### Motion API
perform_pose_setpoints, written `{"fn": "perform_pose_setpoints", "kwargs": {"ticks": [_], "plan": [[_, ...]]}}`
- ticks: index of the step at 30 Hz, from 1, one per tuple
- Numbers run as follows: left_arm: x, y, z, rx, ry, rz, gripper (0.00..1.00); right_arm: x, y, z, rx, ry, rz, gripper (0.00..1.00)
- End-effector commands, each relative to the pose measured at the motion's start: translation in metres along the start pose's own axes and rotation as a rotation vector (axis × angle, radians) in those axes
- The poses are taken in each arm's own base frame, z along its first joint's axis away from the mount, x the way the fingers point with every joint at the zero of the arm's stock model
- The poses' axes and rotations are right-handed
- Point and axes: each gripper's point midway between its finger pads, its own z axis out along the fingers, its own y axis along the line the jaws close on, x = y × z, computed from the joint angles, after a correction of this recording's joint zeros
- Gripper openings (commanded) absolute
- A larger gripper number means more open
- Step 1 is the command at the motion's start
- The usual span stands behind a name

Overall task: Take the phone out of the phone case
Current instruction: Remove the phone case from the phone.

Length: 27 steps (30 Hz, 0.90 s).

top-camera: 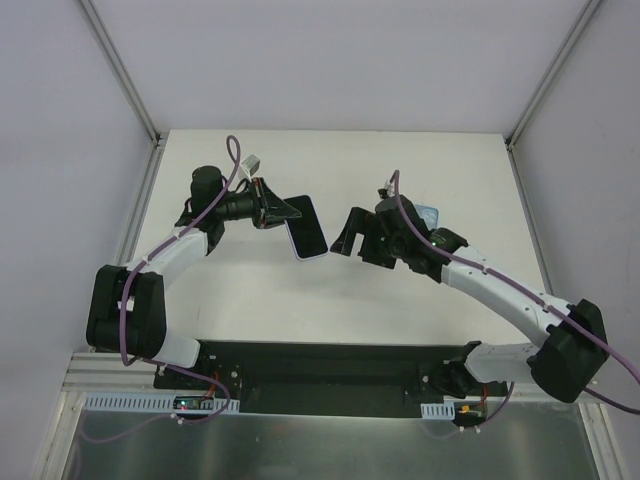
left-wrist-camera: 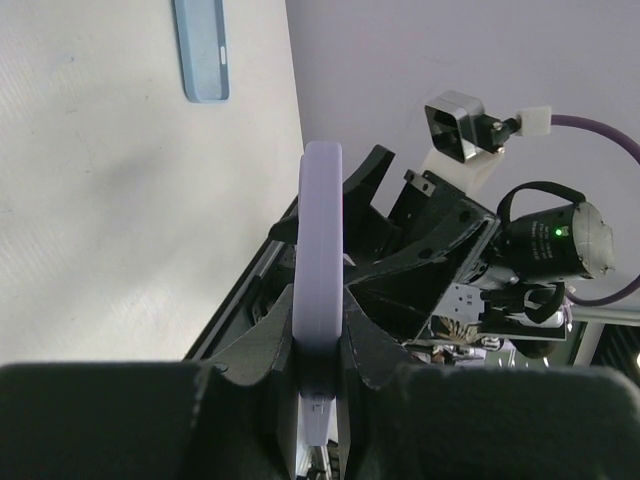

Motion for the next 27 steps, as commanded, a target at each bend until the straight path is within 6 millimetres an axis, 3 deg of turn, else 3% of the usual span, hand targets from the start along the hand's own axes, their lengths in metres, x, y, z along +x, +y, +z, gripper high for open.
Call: {"fn": "perform_pose_setpoints", "kwargs": {"ticks": [1,6,21,27], "plan": [[0.003,-0.027,-0.006,0.078,0.01,0.091,0.0,-0.032,0.021,-0.033,-0.051,-0.139,0.006,0.99],[0.003,-0.027,-0.006,0.079,0.011,0.092,0.0,-0.034,0.025,-0.04,-0.064,-0.145,-0.007,0.99],[0.005,-0.033,-0.008,0.088,0.02,0.11,0.0,-0.012,0.034,-0.02,-0.073,-0.037,-0.051,0.99],[0.006,-0.036,-0.009,0.091,0.019,0.113,0.0,-0.005,0.026,-0.013,-0.033,-0.018,-0.049,0.99]]}}
